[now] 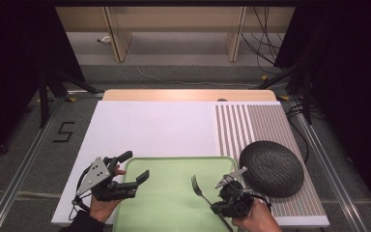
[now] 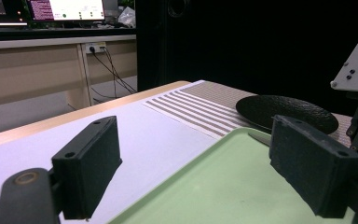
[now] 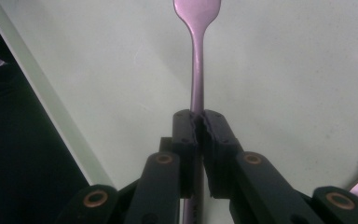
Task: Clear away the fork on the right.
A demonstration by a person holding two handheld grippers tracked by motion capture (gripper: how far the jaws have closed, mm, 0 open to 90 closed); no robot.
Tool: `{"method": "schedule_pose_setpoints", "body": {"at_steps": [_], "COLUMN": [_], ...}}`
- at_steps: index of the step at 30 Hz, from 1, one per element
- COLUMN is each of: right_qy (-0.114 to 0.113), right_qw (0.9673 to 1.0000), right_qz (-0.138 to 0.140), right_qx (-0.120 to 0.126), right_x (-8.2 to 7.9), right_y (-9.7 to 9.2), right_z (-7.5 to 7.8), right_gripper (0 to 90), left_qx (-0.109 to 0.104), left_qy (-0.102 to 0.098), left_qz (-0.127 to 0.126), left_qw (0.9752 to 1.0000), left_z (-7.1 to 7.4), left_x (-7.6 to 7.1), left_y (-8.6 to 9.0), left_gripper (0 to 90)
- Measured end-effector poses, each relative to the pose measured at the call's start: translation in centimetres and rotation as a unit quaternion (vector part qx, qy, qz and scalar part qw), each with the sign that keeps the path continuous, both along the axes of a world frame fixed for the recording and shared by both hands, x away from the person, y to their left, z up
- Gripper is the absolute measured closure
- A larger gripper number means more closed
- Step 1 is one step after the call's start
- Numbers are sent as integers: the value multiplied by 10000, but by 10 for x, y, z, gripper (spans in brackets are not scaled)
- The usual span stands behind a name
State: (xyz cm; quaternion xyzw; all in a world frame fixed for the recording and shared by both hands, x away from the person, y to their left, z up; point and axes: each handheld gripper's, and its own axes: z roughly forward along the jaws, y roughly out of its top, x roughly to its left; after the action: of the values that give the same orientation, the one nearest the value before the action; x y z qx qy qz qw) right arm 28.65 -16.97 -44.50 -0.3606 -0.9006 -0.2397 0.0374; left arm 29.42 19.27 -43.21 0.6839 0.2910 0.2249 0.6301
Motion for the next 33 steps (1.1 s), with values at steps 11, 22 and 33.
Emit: {"method": "schedule_pose_setpoints", "body": {"at_steps": [11,22,33], "right_qy": [-13,-129,-460], "right_qw": [9987,9969,9986], "right_qz": [55,118,-88], "right_qx": [-514,-773,-262], "right_x": [-1,-2,-2], "right_y": [10,15,10], "right_z": [-8,-13,1], "right_gripper": [842,834,437], "left_qx": [21,43,31], "left_qy": [-2,2,-1], "left_qz": [-2,-22,-11], "left_qw": [10000,10000,10000], "left_z": [0,0,0], "left_x": [0,0,0], "left_y": [0,-1,-1], "left_gripper": [162,162,162]}}
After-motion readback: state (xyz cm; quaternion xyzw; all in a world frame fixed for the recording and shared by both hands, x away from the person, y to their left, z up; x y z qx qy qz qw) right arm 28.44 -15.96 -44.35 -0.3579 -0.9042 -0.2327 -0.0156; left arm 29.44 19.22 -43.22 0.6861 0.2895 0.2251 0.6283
